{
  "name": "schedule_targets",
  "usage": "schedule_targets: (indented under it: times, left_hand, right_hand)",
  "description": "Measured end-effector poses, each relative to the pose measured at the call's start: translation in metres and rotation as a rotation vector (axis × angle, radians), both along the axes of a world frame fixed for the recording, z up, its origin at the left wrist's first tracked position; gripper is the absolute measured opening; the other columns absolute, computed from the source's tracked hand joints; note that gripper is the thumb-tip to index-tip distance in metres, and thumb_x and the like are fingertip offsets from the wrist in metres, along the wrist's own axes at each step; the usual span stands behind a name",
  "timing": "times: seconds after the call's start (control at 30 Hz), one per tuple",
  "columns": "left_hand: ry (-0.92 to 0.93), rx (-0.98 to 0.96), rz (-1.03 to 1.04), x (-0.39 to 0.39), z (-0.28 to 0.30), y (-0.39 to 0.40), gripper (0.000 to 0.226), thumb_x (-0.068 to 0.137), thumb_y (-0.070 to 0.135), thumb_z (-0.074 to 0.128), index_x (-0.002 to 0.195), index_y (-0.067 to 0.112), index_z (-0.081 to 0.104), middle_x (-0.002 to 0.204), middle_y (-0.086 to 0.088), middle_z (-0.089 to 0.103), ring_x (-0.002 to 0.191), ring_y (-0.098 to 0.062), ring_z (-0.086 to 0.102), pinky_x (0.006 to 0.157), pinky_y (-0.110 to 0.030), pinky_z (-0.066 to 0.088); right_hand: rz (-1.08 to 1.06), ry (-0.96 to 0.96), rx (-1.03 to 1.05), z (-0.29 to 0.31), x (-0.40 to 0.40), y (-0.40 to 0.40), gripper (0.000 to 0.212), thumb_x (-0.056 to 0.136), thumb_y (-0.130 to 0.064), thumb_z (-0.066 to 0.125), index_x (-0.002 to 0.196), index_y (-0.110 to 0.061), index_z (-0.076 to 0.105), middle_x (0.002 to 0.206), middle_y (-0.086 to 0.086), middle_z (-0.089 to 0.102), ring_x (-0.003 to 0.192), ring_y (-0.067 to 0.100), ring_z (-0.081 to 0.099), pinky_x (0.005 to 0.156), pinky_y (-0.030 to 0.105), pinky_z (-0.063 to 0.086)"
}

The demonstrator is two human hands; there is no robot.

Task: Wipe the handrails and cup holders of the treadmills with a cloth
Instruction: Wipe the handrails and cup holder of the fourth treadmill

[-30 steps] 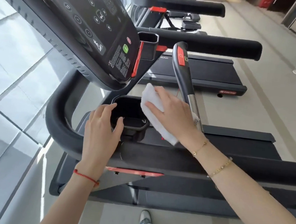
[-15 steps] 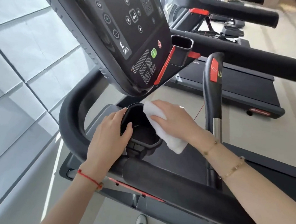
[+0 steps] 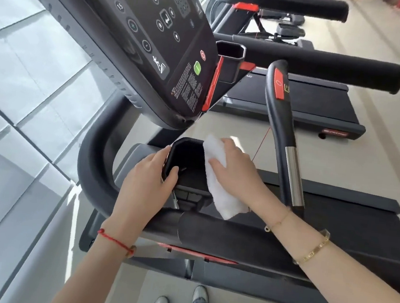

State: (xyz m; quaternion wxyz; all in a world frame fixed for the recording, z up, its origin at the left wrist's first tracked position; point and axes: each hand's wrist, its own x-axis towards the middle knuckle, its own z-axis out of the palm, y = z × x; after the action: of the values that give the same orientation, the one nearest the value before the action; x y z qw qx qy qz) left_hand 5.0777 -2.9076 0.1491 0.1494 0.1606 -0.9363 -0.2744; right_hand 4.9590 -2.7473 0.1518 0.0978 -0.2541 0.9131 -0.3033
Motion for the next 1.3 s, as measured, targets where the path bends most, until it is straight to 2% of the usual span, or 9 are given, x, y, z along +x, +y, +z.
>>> schedule_targets:
  times: [0.13, 0.27, 0.4, 0.5, 0.6, 0.87, 1.0, 1.1, 1.3]
  left_hand:
    - [-0.002, 0.024, -0.063, -0.001, -0.004, -0.014, 0.047, 0.097, 0.031, 0.053, 0.142, 0.02, 0.047, 0.116, 0.0, 0.065, 0.105, -0.018, 0.06, 0.085, -0.027, 0.048]
    - [0.025, 0.035, -0.092, -0.001, -0.009, -0.016, 0.048, 0.097, 0.035, 0.051, 0.142, 0.019, 0.046, 0.114, 0.001, 0.061, 0.106, -0.018, 0.059, 0.084, -0.027, 0.045]
    - [0.05, 0.034, -0.087, 0.0, -0.012, -0.016, 0.048, 0.098, 0.035, 0.051, 0.143, 0.021, 0.045, 0.111, 0.003, 0.064, 0.102, -0.014, 0.058, 0.08, -0.021, 0.038]
    - [0.059, 0.044, -0.072, 0.001, -0.013, -0.013, 0.046, 0.098, 0.035, 0.051, 0.143, 0.024, 0.044, 0.112, 0.003, 0.064, 0.099, -0.014, 0.059, 0.077, -0.022, 0.039]
    - [0.064, 0.045, -0.056, 0.001, -0.013, -0.012, 0.043, 0.098, 0.035, 0.051, 0.139, 0.024, 0.047, 0.108, 0.005, 0.064, 0.093, -0.013, 0.059, 0.072, -0.024, 0.039]
    - [0.07, 0.075, -0.063, 0.001, -0.011, -0.014, 0.045, 0.097, 0.034, 0.052, 0.141, 0.025, 0.047, 0.115, 0.003, 0.065, 0.107, -0.016, 0.059, 0.086, -0.027, 0.045]
    - [0.065, 0.072, -0.069, 0.001, -0.011, -0.015, 0.047, 0.098, 0.035, 0.051, 0.143, 0.022, 0.047, 0.118, 0.002, 0.065, 0.11, -0.016, 0.059, 0.092, -0.028, 0.046]
    - [0.065, 0.063, -0.069, 0.001, -0.012, -0.015, 0.047, 0.098, 0.035, 0.051, 0.143, 0.022, 0.047, 0.118, 0.003, 0.065, 0.11, -0.016, 0.059, 0.091, -0.026, 0.045]
    - [0.067, 0.059, -0.042, 0.004, -0.011, -0.011, 0.046, 0.098, 0.037, 0.05, 0.143, 0.026, 0.046, 0.116, 0.005, 0.065, 0.1, -0.012, 0.06, 0.078, -0.021, 0.041]
  right_hand:
    - [-0.13, -0.084, -0.074, -0.009, 0.036, -0.001, 0.062, 0.099, -0.028, 0.047, 0.148, -0.015, 0.013, 0.135, 0.009, 0.043, 0.094, 0.021, 0.048, 0.074, 0.029, 0.034]
    - [-0.106, -0.045, 0.021, -0.002, 0.02, -0.005, 0.055, 0.099, -0.027, 0.049, 0.143, -0.011, 0.022, 0.127, 0.011, 0.046, 0.092, 0.023, 0.049, 0.072, 0.032, 0.037]
    - [0.117, 0.137, 0.21, 0.014, -0.02, -0.019, 0.041, 0.097, -0.029, 0.053, 0.135, -0.02, 0.041, 0.126, 0.003, 0.057, 0.109, 0.029, 0.054, 0.078, 0.034, 0.036]
    - [0.342, 0.206, 0.271, 0.023, -0.031, -0.034, 0.037, 0.096, -0.033, 0.054, 0.131, -0.031, 0.043, 0.124, -0.007, 0.06, 0.107, 0.023, 0.057, 0.086, 0.04, 0.044]
    - [0.442, 0.265, 0.269, 0.024, -0.031, -0.047, 0.028, 0.095, -0.036, 0.051, 0.123, -0.038, 0.045, 0.114, -0.013, 0.059, 0.099, 0.021, 0.059, 0.08, 0.042, 0.046]
    - [0.041, 0.065, 0.077, 0.004, -0.015, -0.008, 0.045, 0.094, -0.037, 0.054, 0.136, -0.031, 0.041, 0.124, -0.001, 0.059, 0.112, 0.027, 0.053, 0.079, 0.032, 0.034]
    - [-0.082, -0.06, -0.033, -0.007, 0.009, 0.009, 0.059, 0.096, -0.041, 0.05, 0.147, -0.026, 0.024, 0.116, -0.002, 0.049, 0.095, 0.019, 0.046, 0.072, 0.03, 0.035]
    - [-0.085, -0.109, -0.035, -0.009, 0.016, 0.016, 0.064, 0.095, -0.047, 0.049, 0.148, -0.027, 0.018, 0.109, -0.007, 0.045, 0.091, 0.016, 0.048, 0.064, 0.02, 0.036]
    - [0.13, 0.071, 0.16, 0.012, -0.024, -0.013, 0.044, 0.098, -0.041, 0.05, 0.132, -0.014, 0.042, 0.105, 0.0, 0.056, 0.096, 0.025, 0.054, 0.072, 0.032, 0.032]
